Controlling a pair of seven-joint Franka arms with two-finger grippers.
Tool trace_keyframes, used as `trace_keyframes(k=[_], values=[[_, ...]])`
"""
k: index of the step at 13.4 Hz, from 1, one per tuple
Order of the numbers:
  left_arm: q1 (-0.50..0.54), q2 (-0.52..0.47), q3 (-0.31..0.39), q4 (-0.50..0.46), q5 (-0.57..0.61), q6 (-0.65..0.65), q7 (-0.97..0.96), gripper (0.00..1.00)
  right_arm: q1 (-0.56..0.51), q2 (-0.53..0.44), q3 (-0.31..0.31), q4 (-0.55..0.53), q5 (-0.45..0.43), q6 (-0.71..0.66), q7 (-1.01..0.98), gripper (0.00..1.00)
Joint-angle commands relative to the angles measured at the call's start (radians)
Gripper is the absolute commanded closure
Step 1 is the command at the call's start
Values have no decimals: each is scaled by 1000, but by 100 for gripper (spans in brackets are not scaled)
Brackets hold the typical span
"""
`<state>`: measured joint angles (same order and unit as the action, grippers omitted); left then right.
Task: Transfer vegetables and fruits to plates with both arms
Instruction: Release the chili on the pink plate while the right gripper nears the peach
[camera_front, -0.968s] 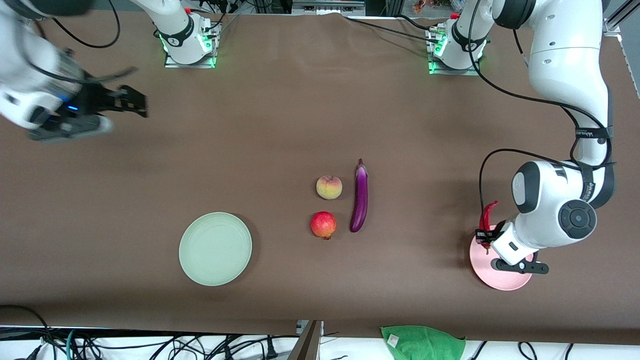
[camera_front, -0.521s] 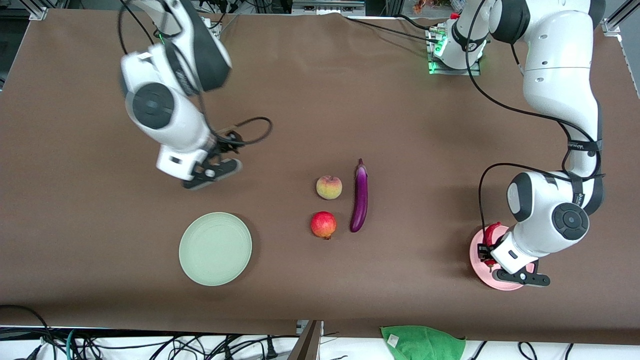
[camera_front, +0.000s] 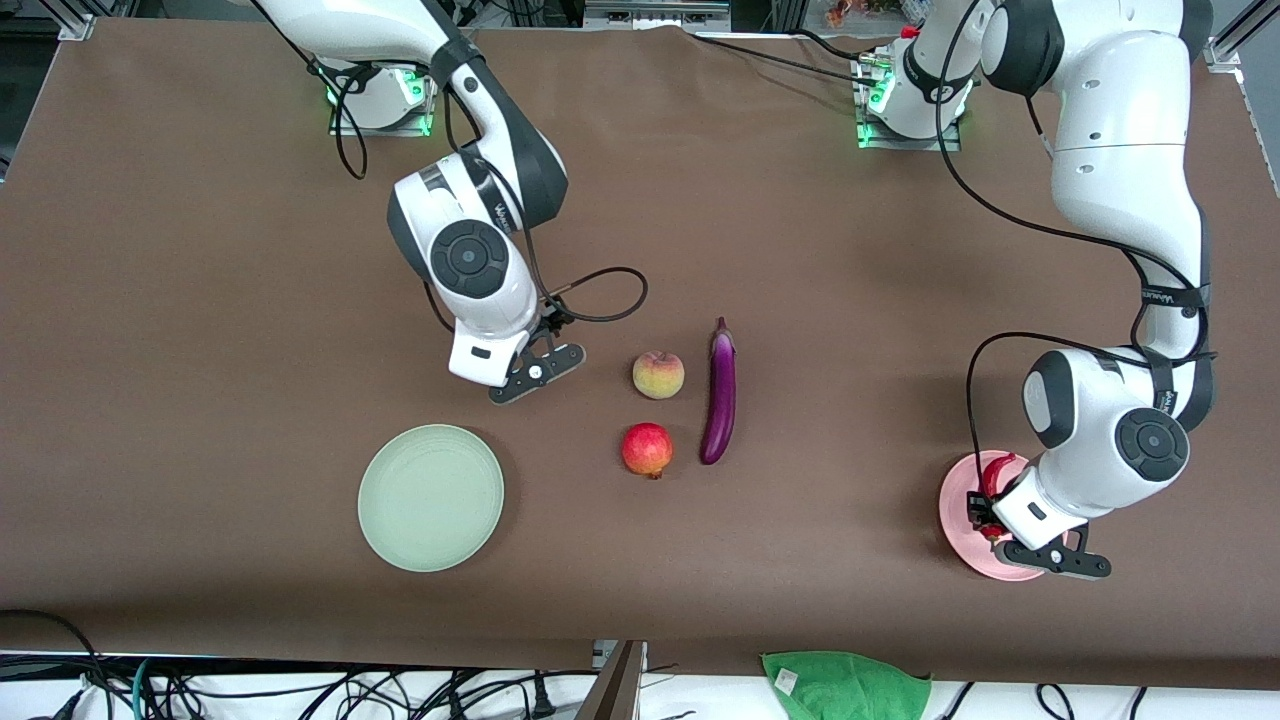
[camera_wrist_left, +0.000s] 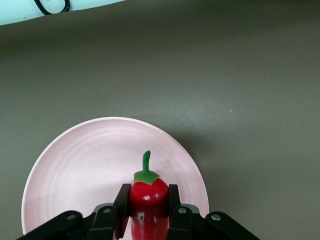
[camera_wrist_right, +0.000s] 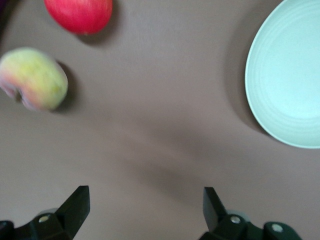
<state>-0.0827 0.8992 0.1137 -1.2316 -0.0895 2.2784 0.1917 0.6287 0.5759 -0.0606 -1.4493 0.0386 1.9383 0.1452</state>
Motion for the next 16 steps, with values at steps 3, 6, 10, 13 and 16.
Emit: trace_keyframes(k=[3, 6, 10, 13, 16], values=[[9, 35, -6, 38, 1, 32, 26, 55, 48, 126, 30, 124, 82, 117, 392, 0], [11, 37, -8, 40, -38, 35, 25, 0, 94, 189, 30, 125, 103, 279, 551, 0], [9, 29, -9, 40, -47, 23, 22, 0, 153, 263, 30, 119, 98, 359, 726, 0], [-2, 23, -14, 38, -79, -17, 15, 0, 186, 295, 28, 118, 92, 404, 770, 0], [-9, 15, -14, 38, -108, -77, 8, 0, 187, 314, 25, 118, 86, 438, 769, 0]])
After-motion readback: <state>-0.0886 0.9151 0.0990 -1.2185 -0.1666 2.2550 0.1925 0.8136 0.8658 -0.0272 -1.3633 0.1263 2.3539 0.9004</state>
